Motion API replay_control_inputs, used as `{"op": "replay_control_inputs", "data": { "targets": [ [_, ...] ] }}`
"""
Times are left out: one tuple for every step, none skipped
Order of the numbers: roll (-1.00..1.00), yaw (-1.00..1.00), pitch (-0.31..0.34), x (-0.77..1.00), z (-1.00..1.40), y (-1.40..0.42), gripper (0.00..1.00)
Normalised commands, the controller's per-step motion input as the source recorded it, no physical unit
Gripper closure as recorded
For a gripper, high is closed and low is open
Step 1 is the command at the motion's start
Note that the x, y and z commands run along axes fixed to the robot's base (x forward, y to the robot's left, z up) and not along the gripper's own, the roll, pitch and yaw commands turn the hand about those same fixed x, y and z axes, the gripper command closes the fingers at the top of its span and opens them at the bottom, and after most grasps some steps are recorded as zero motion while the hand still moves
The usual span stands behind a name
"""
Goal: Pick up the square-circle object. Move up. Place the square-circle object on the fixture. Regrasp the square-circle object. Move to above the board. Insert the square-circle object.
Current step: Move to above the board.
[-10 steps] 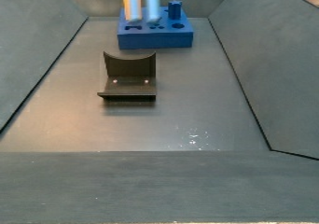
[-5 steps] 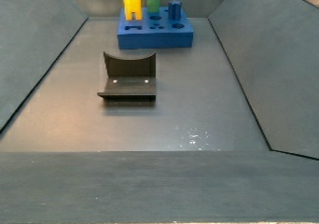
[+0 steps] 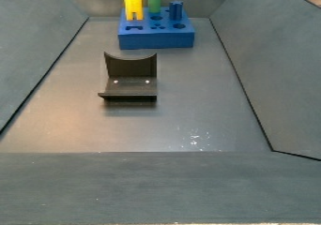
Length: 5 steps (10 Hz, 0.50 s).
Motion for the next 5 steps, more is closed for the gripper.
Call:
{"op": "replay_control_inputs", "data": {
  "targets": [
    [-0.37, 1.0, -0.301, -0.06, 0.01, -0.02, 1.0],
    [-0.35, 1.0, -0.331, -0.07, 0.0, 0.0, 1.0],
    [-0.33, 1.0, -0.392, -0.07, 0.0, 0.01, 1.0],
    [-0.31, 1.0, -0.432, -0.07, 0.0, 0.01, 1.0],
    [-0.28, 1.0, -0.491, -0.06, 0.0, 0.01, 1.0]
  ]
}}
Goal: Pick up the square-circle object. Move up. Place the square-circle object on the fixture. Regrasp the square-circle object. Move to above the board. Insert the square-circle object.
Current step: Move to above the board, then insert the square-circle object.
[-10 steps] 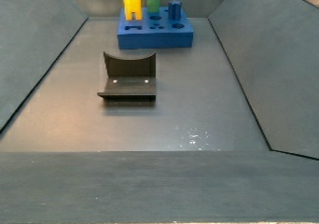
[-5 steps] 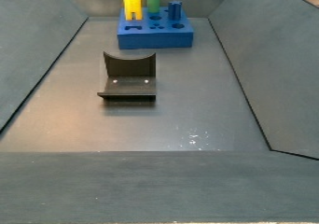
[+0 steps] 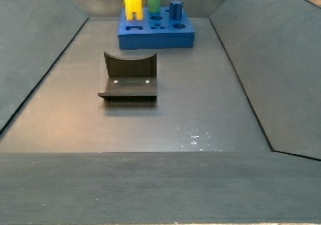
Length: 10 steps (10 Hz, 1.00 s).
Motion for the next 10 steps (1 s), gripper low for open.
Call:
{"op": "replay_control_inputs", "data": {
  "targets": [
    [-0.26, 1.0, -0.521, -0.06, 0.0, 0.01, 1.0],
    [-0.15, 0.67, -0.402, -0.06, 0.0, 0.01, 1.0],
    [-0.09, 0.43, -0.291, -0.05, 0.0, 0.01, 1.0],
    [0.0, 0.0, 0.0, 0.0, 0.0, -0.02, 1.0],
    [0.09, -0.13, -0.07, -0.02, -0.02, -0.53, 1.0],
    [0.13, -0.44, -0.041, 0.0, 0.0, -0.73, 1.0],
    [0.09, -0.46, -0.053, 0.0, -0.16, -0.77, 1.0],
    [0.05, -0.58, -0.057, 0.04, -0.17, -0.66, 1.0],
    [0.06, -0.59, -0.086, 0.06, -0.22, -0.64, 1.0],
    [0.05, -0.66, -0.074, 0.07, -0.23, -0.56, 1.0]
  ]
}}
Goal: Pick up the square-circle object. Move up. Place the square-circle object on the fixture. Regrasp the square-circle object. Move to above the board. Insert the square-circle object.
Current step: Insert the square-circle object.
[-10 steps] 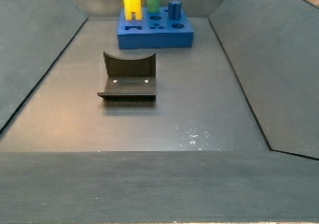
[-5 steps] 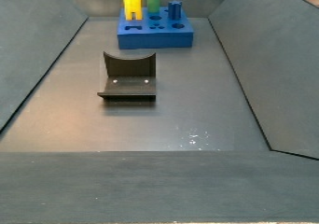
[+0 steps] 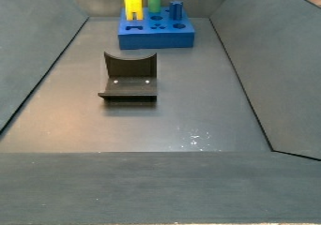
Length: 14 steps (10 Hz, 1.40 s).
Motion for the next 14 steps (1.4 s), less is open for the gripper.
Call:
{"op": "replay_control_inputs", "data": {
  "targets": [
    [0.02, -0.71, -0.134, 0.06, -0.41, -0.47, 1.0],
    [0.0, -0.73, -0.163, 0.03, -0.44, -0.44, 1.0],
    [0.0, -0.74, -0.167, 0.01, -0.44, -0.42, 1.0],
    [0.0, -0.78, -0.164, 0.0, -0.44, -0.38, 1.0],
    [0.0, -0.82, -0.136, 0.0, -0.39, -0.33, 1.0],
    [0.0, -0.86, -0.089, 0.0, -0.3, -0.31, 1.0],
    [0.0, -0.87, -0.091, 0.0, -0.31, -0.3, 1.0],
    [0.0, -0.9, -0.069, 0.0, -0.29, -0.27, 1.0],
    [0.0, -0.9, -0.066, 0.0, -0.29, -0.26, 1.0],
    [0.0, -0.9, -0.067, 0.0, -0.29, -0.26, 1.0],
    [0.0, -0.9, -0.074, 0.0, -0.31, -0.25, 1.0],
    [0.0, -0.9, -0.097, 0.05, -0.41, -0.19, 1.0],
    [0.0, -0.92, -0.12, 0.06, -0.43, -0.13, 1.0],
    [0.0, -0.91, -0.154, 0.06, -0.39, -0.09, 1.0]
  ]
}}
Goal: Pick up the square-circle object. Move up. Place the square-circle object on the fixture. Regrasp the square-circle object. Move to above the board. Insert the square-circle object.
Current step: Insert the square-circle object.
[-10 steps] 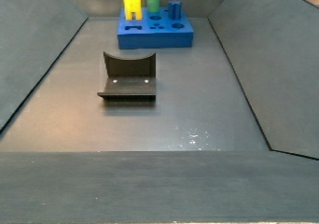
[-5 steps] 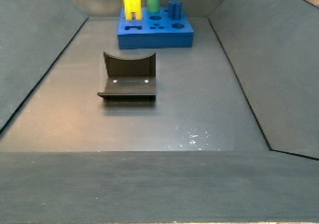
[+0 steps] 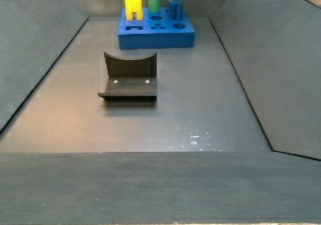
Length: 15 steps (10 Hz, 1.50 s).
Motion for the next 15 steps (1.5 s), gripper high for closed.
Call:
{"op": "replay_control_inputs", "data": {
  "targets": [
    [0.0, -0.95, -0.111, 0.04, -0.31, -0.06, 1.0],
    [0.0, -0.81, -0.036, 0.21, -0.25, -0.08, 1.0],
    [0.0, -0.7, 0.0, 0.32, -0.17, -0.11, 1.0],
    [0.0, -0.6, 0.041, 0.31, -0.01, -0.13, 1.0],
    [0.1, -0.37, 0.271, 0.24, 0.0, -0.19, 1.0],
    [0.25, -0.22, 0.229, 0.45, -0.1, -0.19, 1.0],
    [0.41, -0.25, 0.131, 0.39, -0.13, -0.23, 1.0],
    [0.48, -0.21, 0.094, 0.2, -0.22, -0.18, 1.0],
    [0.5, -0.19, 0.051, 0.0, -0.16, -0.22, 1.0],
    [0.5, -0.17, 0.0, -0.1, -0.14, -0.23, 1.0],
    [0.09, -0.04, 0.0, -0.13, 0.0, -0.06, 1.0],
    [0.0, -0.04, 0.0, -0.21, -0.02, 0.02, 1.0],
    [0.0, -0.23, 0.0, -0.1, -0.13, 0.32, 1.0],
    [0.03, -0.22, 0.073, -0.15, -0.17, 0.33, 1.0],
    [0.0, -0.1, 0.0, 0.0, -0.13, 0.17, 1.0]
  ]
}}
